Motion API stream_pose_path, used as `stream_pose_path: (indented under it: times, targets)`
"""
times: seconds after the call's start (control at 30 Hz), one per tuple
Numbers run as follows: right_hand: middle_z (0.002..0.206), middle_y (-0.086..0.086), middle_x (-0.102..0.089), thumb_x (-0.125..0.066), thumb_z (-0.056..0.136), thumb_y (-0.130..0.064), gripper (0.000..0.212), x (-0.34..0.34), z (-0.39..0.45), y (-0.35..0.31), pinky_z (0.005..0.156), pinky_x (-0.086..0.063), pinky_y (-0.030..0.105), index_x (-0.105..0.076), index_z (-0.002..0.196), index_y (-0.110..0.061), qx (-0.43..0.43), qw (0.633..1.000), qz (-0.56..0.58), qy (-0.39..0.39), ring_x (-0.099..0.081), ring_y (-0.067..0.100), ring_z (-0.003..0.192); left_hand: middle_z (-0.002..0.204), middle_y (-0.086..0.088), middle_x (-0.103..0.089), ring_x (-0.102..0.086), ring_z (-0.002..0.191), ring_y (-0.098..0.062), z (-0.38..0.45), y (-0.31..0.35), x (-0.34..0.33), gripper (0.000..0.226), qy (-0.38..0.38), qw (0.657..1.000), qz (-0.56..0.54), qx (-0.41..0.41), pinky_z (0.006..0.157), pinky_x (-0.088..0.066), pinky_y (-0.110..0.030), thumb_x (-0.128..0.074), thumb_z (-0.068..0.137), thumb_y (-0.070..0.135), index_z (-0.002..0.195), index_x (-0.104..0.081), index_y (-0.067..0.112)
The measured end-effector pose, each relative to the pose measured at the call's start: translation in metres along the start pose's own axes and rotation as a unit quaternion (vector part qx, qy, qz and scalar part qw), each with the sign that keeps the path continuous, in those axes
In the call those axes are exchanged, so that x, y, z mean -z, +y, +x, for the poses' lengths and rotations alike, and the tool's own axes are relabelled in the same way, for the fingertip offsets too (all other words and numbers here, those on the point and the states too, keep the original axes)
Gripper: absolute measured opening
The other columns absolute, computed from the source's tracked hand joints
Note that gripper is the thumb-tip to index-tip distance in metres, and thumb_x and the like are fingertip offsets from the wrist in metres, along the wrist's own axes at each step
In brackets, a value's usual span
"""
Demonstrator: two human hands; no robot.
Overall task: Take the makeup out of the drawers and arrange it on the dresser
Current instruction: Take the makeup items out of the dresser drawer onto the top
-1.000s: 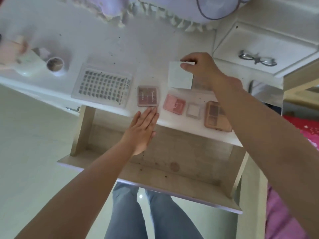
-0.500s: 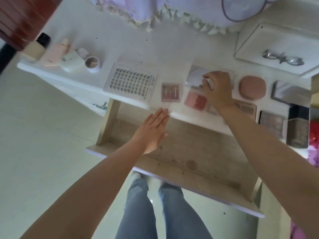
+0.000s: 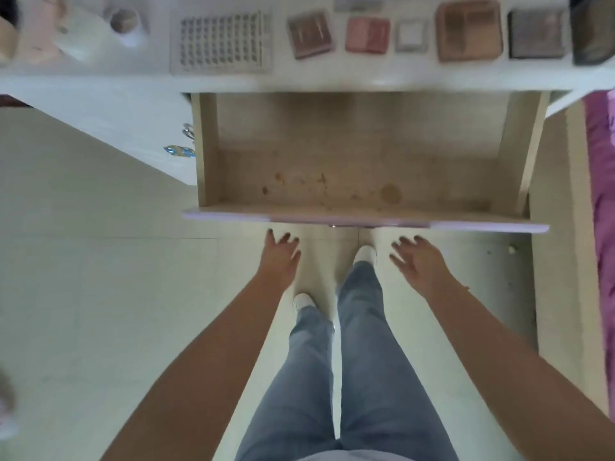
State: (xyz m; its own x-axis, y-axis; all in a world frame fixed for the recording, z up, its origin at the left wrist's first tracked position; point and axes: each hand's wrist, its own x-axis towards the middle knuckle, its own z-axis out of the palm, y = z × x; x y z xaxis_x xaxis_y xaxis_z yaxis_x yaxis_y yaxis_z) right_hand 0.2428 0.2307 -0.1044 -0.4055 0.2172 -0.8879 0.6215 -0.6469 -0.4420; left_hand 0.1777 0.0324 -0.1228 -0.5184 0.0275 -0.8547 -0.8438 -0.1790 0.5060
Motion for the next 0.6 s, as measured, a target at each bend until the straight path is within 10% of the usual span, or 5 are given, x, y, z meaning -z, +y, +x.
stream_pose_path:
  times: [0.13, 0.27, 0.47, 0.6]
  targets:
    - [0.077, 0.012, -0.048, -0.028, 0.057, 0.026, 0.04, -0.007, 0.013, -0.007, 0.089, -0.047, 0.033, -0.049, 0.068, -0.006, 0.052, 0.944, 0.326, 0.018, -0.05, 0.021, 0.075, 0.148, -0.008, -0.03, -0.03, 0.136, -0.022, 0.007, 0.014, -0.004, 0.056, 0.026, 0.981, -0.189, -0.031, 0.102, -0.025, -0.026, -0.016, 0.087, -0.017, 0.124, -0.036, 0.02]
    - [0.088, 0.016, -0.059, -0.044, 0.02, 0.018, 0.059, -0.004, 0.0, -0.017, 0.099, -0.041, 0.041, -0.057, 0.075, 0.001, 0.071, 0.901, 0.426, -0.051, -0.056, 0.029, 0.092, 0.149, -0.003, -0.031, -0.032, 0.135, -0.022, -0.006, 0.015, -0.002, 0.074, -0.006, 0.98, -0.192, -0.045, 0.1, -0.026, -0.029, -0.016, 0.083, -0.02, 0.141, -0.025, 0.024]
    - [0.124, 0.018, -0.05, -0.02, 0.061, 0.025, 0.061, -0.011, -0.01, -0.036, 0.109, -0.034, 0.034, -0.052, 0.108, 0.003, 0.107, 0.887, 0.445, -0.06, -0.046, 0.03, 0.123, 0.152, 0.004, -0.021, -0.022, 0.14, -0.02, -0.017, 0.03, -0.003, 0.076, -0.021, 0.994, -0.031, -0.101, 0.102, -0.028, -0.026, -0.023, 0.088, -0.017, 0.144, -0.007, 0.03]
    - [0.107, 0.015, -0.053, -0.017, 0.08, 0.02, 0.044, -0.023, -0.007, -0.063, 0.11, -0.033, 0.031, -0.053, 0.1, 0.004, 0.131, 0.892, 0.43, -0.048, -0.048, 0.026, 0.12, 0.155, 0.002, -0.009, -0.017, 0.141, -0.02, -0.014, 0.054, -0.023, 0.069, -0.01, 0.978, 0.125, -0.166, 0.106, -0.027, -0.022, -0.028, 0.091, -0.013, 0.145, -0.001, 0.019]
